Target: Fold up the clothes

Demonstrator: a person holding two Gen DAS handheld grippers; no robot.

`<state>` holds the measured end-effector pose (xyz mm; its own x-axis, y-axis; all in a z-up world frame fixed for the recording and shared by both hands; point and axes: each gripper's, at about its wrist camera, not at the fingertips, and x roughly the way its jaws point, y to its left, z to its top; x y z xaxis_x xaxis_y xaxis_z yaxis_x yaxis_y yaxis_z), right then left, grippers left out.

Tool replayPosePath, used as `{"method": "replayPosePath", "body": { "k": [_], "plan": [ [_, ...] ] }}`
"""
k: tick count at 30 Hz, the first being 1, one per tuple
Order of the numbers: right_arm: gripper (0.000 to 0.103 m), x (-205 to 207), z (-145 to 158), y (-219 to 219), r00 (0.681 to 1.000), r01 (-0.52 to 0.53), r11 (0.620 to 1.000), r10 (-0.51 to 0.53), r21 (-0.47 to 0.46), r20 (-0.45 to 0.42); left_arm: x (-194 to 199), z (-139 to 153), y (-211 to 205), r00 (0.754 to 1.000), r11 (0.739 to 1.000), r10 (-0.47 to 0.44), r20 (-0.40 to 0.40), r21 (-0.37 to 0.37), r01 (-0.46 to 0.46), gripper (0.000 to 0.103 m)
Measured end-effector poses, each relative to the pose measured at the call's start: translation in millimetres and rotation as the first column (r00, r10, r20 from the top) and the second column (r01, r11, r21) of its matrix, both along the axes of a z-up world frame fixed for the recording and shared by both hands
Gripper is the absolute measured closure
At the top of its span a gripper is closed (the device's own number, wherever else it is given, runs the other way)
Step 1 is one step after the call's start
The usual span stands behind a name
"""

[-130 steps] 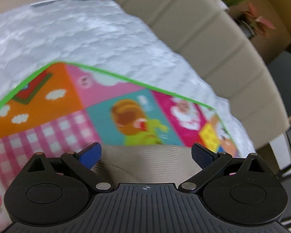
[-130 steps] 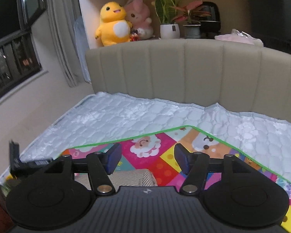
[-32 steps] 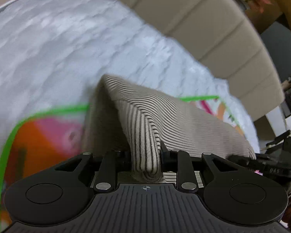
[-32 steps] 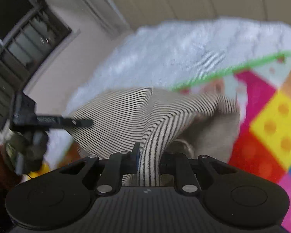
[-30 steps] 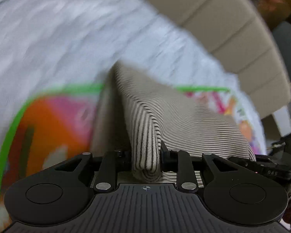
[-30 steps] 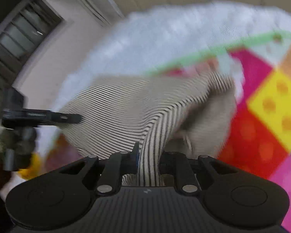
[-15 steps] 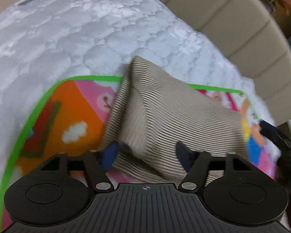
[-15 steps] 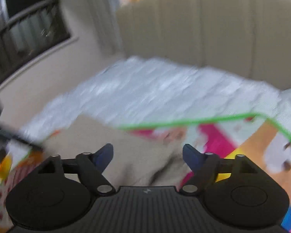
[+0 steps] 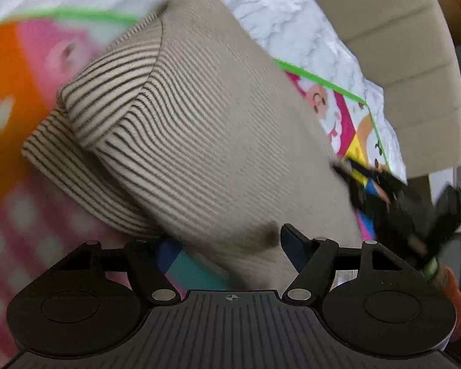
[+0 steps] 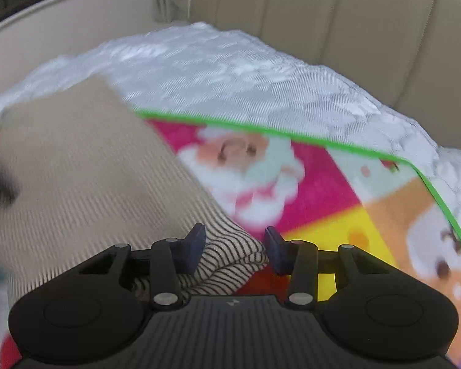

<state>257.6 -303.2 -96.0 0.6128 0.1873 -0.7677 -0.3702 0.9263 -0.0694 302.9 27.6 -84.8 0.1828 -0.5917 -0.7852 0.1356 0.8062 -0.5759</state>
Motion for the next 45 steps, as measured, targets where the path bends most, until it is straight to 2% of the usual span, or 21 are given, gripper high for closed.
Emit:
{"method": "replayPosePath", "body": {
  "k": [2, 6, 8, 10, 11, 12, 13, 14, 17, 18, 21, 25, 26, 28, 31, 33, 35, 36, 41, 45],
  "plan": [
    [0.061, -25.5, -0.1, -2.9, 1.0, -0.002, 1.0, 0.002, -0.016, -0.004, 4.9, -7.7, -11.6, 1.0, 1.0, -0.015, -0.011, 0.002, 0.015, 0.028],
    [0.063, -70.7, 6.0, 16.3, 0.999, -0.036, 0.998, 0.037, -0.058, 0.013, 36.3, 2.8, -46.2, 0.988, 0.995, -0.078, 0.133, 0.066, 0.07, 0.028],
    [0.062, -82.9, 7.5, 29.7, 0.999, -0.054, 0.998, 0.054, -0.036, 0.004, 47.0, 8.7, -61.8, 0.967, 0.985, -0.111, 0.23, 0.154, 0.076, 0.027],
    [0.058, -91.7, 8.6, 33.4, 0.999, -0.046, 0.999, 0.046, -0.007, -0.009, 51.5, 12.9, -73.0, 0.944, 0.97, -0.139, 0.299, 0.233, 0.069, 0.021],
    [0.049, -92.7, 8.2, 33.9, 1.0, -0.024, 1.0, 0.024, 0.003, -0.01, 50.3, 14.0, -76.2, 0.936, 0.962, -0.149, 0.319, 0.266, 0.062, 0.019],
    [0.031, -89.8, 7.7, 31.7, 1.0, 0.013, 1.0, -0.013, 0.012, -0.014, 49.0, 15.1, -79.4, 0.927, 0.953, -0.158, 0.339, 0.299, 0.053, 0.018],
    [0.02, -84.8, 3.9, 24.0, 0.997, 0.061, 0.997, -0.059, 0.046, -0.047, 41.2, 16.9, -78.1, 0.927, 0.951, -0.161, 0.34, 0.304, 0.054, 0.018],
    [0.0, -79.8, 0.2, 16.3, 0.991, 0.111, 0.991, -0.104, 0.079, -0.082, 32.8, 18.7, -76.4, 0.927, 0.95, -0.163, 0.339, 0.307, 0.055, 0.018],
    [0.0, -66.4, -9.2, -8.0, 0.961, 0.244, 0.95, -0.209, 0.196, -0.183, 7.5, 24.1, -71.4, 0.927, 0.947, -0.169, 0.336, 0.315, 0.058, 0.016],
    [0.0, -64.8, -8.5, -9.8, 0.96, 0.246, 0.947, -0.209, 0.205, -0.187, -0.9, 26.0, -69.7, 0.927, 0.946, -0.171, 0.335, 0.318, 0.06, 0.015],
    [0.0, -66.6, -8.8, -3.0, 0.963, 0.24, 0.956, -0.212, 0.171, -0.166, -27.5, 28.3, -65.3, 0.926, 0.941, -0.193, 0.324, 0.327, 0.081, 0.009],
    [0.0, -74.5, -5.7, 1.0, 0.969, 0.237, 0.958, -0.22, 0.16, -0.115, -66.9, 22.2, -61.5, 0.921, 0.926, -0.268, 0.284, 0.339, 0.165, 0.008],
    [0.0, -76.6, -0.6, 2.4, 0.972, 0.231, 0.96, -0.22, 0.157, -0.087, -69.5, 21.1, -59.8, 0.922, 0.927, -0.266, 0.281, 0.338, 0.164, 0.008],
    [0.0, -88.4, 19.5, 7.8, 0.978, 0.195, 0.966, -0.204, 0.167, 0.036, -73.3, 19.1, -56.2, 0.925, 0.929, -0.258, 0.278, 0.334, 0.159, 0.007],
    [0.0, -99.0, 44.5, 23.5, 0.973, 0.087, 0.979, -0.124, 0.187, 0.193, -79.1, 16.1, -50.7, 0.93, 0.932, -0.247, 0.273, 0.328, 0.151, 0.006],
    [0.0, -97.3, 43.6, 39.8, 0.982, 0.037, 0.989, -0.063, 0.143, 0.18, -82.9, 14.0, -47.1, 0.933, 0.934, -0.24, 0.27, 0.325, 0.146, 0.005],
    [0.0, -92.3, 20.9, 57.0, 0.997, 0.004, 0.999, -0.007, 0.037, 0.08, -86.8, 12.0, -43.5, 0.936, 0.937, -0.232, 0.267, 0.321, 0.141, 0.004],
    [0.0, -92.5, 7.3, 60.9, 0.999, 0.011, 1.0, -0.011, -0.004, 0.049, -87.0, 11.6, -44.3, 0.934, 0.934, -0.239, 0.265, 0.326, 0.147, 0.003],
    [0.0, -90.4, 11.2, 55.1, 0.999, 0.032, 0.998, -0.034, 0.044, 0.035, -88.5, 11.3, -47.5, 0.931, 0.929, -0.246, 0.268, 0.339, 0.148, 0.003],
    [0.0, -100.5, 14.7, 60.9, 0.994, -0.002, 1.0, 0.001, 0.009, 0.106, -87.7, 10.4, -46.8, 0.934, 0.932, -0.238, 0.265, 0.333, 0.143, 0.002]
  ]
}}
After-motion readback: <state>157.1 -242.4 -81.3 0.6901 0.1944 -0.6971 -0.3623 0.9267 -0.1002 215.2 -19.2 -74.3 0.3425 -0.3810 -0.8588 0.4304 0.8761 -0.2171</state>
